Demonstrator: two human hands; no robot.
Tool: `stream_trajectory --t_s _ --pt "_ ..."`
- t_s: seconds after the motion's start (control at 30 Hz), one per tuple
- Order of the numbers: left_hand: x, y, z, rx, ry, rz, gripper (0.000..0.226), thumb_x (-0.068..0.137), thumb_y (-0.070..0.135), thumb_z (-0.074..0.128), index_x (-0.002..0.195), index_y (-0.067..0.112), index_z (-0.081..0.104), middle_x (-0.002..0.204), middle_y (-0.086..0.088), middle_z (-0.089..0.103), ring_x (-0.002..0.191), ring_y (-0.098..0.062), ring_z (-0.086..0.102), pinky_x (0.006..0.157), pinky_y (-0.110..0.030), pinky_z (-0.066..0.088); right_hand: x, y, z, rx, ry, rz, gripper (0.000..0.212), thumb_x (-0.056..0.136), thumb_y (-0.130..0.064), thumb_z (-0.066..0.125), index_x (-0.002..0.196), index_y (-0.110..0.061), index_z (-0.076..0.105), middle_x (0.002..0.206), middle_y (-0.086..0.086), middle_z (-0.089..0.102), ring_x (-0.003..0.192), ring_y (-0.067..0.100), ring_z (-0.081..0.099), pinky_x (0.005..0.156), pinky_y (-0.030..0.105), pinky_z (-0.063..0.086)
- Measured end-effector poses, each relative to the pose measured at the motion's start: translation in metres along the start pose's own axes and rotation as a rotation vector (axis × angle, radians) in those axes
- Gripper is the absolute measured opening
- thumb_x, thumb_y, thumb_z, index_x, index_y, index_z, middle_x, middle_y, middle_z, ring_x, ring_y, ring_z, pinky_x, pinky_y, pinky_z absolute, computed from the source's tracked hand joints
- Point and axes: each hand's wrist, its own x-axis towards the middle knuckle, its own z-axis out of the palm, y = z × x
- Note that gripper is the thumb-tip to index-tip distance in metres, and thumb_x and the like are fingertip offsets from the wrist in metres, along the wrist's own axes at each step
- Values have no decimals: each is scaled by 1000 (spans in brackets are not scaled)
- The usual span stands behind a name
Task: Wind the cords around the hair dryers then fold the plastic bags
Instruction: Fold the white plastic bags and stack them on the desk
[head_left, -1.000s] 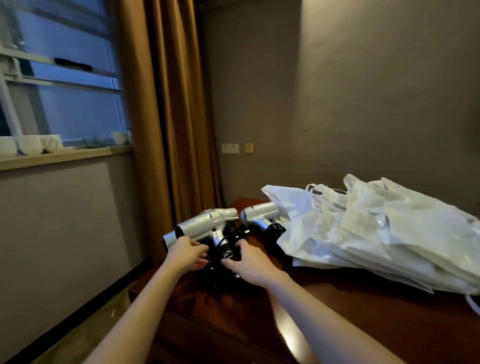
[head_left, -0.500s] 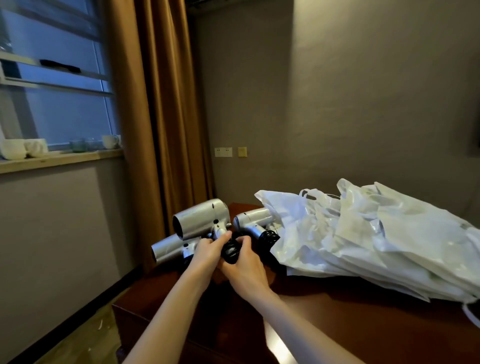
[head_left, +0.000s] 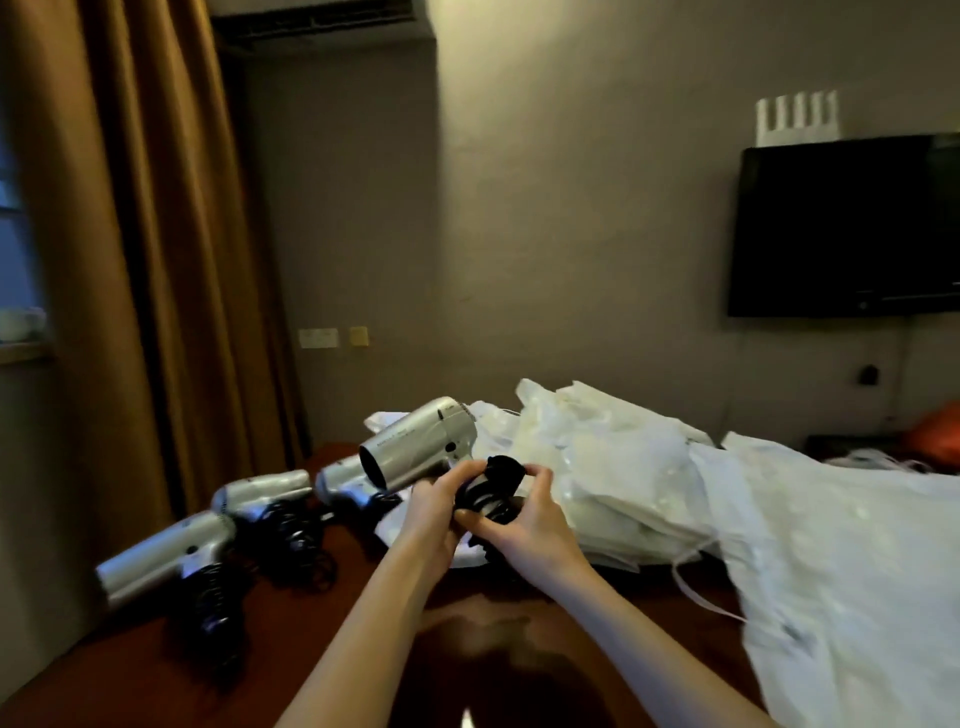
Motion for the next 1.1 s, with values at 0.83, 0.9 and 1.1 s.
stream_trajectory --t_s 0.83,0.9,1.1 --pt "-22 -83 140 14 -343 -315 27 97 18 43 73 9 49 60 -9 50 54 -21 49 56 -33 38 -90 141 -233 -660 17 426 26 91 -25 51 108 -13 66 105 4 70 100 21 63 86 34 47" --pt "-25 -83 143 46 -361 -288 29 100 14 44 74 6 53 51 -6 55 52 -20 53 55 -32 41 -96 144 -232 -595 75 411 34 89 -29 58 120 -18 64 117 -2 66 109 16 60 94 29 46" --pt "-24 -86 135 38 -399 -243 19 97 15 54 85 2 59 56 -7 62 50 -19 63 51 -30 50 -100 151 -229 -649 192 340 21 85 -36 66 89 -20 53 102 -4 47 97 15 54 78 23 39"
